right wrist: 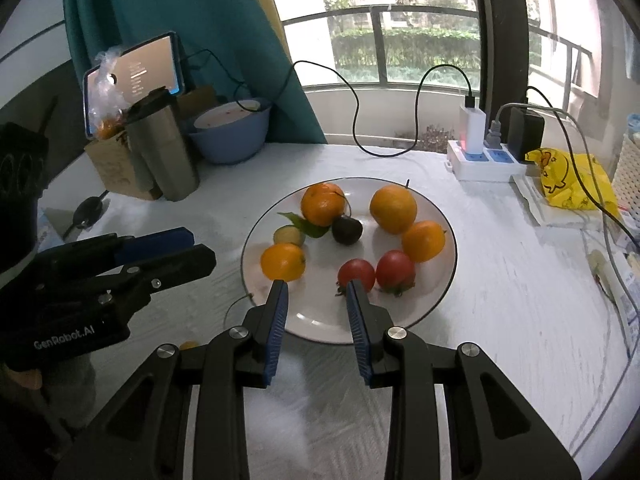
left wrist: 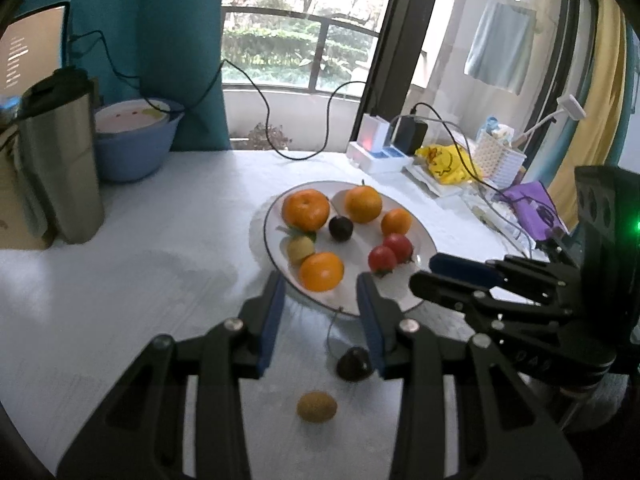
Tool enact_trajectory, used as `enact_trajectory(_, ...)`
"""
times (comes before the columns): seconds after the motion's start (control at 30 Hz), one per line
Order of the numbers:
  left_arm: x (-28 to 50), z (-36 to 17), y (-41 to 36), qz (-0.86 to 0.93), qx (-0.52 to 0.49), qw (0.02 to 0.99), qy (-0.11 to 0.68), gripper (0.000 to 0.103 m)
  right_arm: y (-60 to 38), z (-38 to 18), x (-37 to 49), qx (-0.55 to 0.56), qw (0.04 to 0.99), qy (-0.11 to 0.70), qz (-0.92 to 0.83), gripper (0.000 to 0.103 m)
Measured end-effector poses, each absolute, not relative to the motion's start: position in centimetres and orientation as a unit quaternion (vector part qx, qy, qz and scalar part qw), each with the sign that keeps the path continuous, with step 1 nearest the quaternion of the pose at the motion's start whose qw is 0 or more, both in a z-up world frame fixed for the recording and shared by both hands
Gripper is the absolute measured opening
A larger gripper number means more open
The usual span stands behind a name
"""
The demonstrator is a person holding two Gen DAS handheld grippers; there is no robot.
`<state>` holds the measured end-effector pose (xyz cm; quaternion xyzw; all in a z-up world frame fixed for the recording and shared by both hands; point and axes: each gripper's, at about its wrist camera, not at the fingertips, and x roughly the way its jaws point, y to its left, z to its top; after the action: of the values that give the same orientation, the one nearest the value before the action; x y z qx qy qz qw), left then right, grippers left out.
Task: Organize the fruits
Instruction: 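Grasp the yellow-brown fruit with the left gripper while the right grasps the dark purple fruit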
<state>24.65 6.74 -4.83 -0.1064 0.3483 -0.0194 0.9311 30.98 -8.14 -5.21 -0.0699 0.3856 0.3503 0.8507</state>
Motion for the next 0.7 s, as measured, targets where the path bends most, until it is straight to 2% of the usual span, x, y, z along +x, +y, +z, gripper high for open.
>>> enact_trajectory(0.7,19.5,-8.1,5.4,-0.026,-0.109,0.916,0.385,0.039,-9.2,-6.3,26.2,-0.069,0.842,0.400,0.354,0.032)
